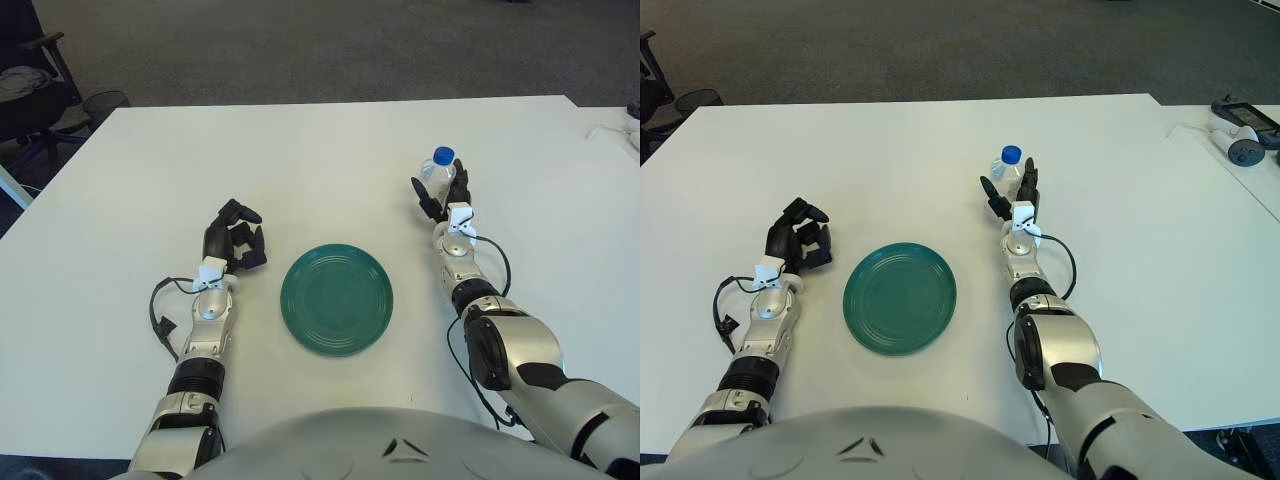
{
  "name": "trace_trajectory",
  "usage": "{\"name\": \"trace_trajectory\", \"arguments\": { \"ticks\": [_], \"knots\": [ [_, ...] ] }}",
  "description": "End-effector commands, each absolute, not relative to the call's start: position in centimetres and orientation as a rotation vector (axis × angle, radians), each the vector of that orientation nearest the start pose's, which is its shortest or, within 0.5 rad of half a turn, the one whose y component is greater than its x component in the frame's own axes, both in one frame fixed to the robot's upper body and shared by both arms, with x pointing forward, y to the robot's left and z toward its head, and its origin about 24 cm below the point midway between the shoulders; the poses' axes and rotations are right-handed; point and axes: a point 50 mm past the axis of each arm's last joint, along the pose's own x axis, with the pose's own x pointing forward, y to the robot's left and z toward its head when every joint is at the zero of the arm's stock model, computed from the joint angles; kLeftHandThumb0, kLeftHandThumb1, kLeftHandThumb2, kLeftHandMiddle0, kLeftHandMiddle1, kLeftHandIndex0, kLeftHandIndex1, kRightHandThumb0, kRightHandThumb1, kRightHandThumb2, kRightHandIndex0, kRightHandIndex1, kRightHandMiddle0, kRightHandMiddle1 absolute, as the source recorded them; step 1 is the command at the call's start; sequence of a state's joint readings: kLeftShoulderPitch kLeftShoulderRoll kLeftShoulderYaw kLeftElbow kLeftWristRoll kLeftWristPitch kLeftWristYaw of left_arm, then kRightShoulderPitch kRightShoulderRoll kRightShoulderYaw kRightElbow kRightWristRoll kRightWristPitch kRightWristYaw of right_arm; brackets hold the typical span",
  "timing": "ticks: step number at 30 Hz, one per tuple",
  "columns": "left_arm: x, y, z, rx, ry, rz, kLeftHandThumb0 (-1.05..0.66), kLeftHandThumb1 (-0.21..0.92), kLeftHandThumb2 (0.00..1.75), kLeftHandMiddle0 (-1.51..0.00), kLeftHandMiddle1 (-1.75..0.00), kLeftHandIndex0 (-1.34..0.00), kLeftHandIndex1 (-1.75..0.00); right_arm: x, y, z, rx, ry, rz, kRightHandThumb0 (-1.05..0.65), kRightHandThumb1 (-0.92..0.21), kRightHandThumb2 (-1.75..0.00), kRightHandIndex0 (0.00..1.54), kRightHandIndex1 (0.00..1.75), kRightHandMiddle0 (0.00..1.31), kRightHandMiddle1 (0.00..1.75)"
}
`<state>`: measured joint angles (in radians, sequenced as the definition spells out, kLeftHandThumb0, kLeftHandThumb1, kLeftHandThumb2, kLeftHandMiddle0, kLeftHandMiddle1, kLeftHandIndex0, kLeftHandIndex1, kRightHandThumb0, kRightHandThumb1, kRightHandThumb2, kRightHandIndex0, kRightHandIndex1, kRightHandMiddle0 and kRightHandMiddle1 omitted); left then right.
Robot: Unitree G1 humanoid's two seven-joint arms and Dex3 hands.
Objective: Put the bottle into the plate.
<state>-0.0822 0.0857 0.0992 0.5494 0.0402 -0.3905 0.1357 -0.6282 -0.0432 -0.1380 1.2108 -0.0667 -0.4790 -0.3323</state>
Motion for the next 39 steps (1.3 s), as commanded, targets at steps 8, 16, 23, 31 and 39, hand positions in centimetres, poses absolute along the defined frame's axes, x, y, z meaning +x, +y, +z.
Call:
{"name": "trace_trajectory", "arguments": {
  "ticks": [8, 16, 23, 31, 39],
  "knots": [
    [22.6, 20.1, -4.6, 0.112, 0.201, 0.237, -0.48, 0.29, 1.34, -1.16, -1.75, -0.62, -1.75, 31.3, -15.0, -3.5, -0.131, 0.302, -0.200, -0.90, -0.92, -0.16, 0.12, 0.01, 0.00, 0.22],
    [22.7, 20.0, -4.6, 0.104, 0.203, 0.240, -0.47, 0.31, 1.32, -1.13, -1.75, -0.61, -1.75, 31.3, -15.1, -3.5, -0.163, 0.308, -0.219, -0.85, -0.92, -0.11, 0.27, 0.15, 0.00, 0.79],
    [22.6, 20.0, -4.6, 0.106, 0.204, 0.241, -0.47, 0.31, 1.31, -1.14, -1.75, -0.61, -1.75, 31.1, -16.1, -4.0, -0.187, 0.369, -0.298, -0.51, -0.84, -0.02, 0.85, 1.59, 0.49, 1.65],
    [22.4, 19.9, -4.5, 0.090, 0.194, 0.242, -0.47, 0.31, 1.31, -1.14, -1.75, -0.61, -1.75, 30.7, -15.3, -4.1, -0.122, 0.348, -0.360, -0.09, -0.39, -1.03, 1.15, 1.74, 0.89, 1.74],
    [22.3, 19.9, -4.5, 0.094, 0.200, 0.246, -0.47, 0.31, 1.32, -1.15, -1.75, -0.61, -1.75, 30.6, -15.1, -4.1, -0.084, 0.338, -0.369, -0.06, -0.33, -1.24, 1.22, 1.75, 0.98, 1.75]
  ]
}}
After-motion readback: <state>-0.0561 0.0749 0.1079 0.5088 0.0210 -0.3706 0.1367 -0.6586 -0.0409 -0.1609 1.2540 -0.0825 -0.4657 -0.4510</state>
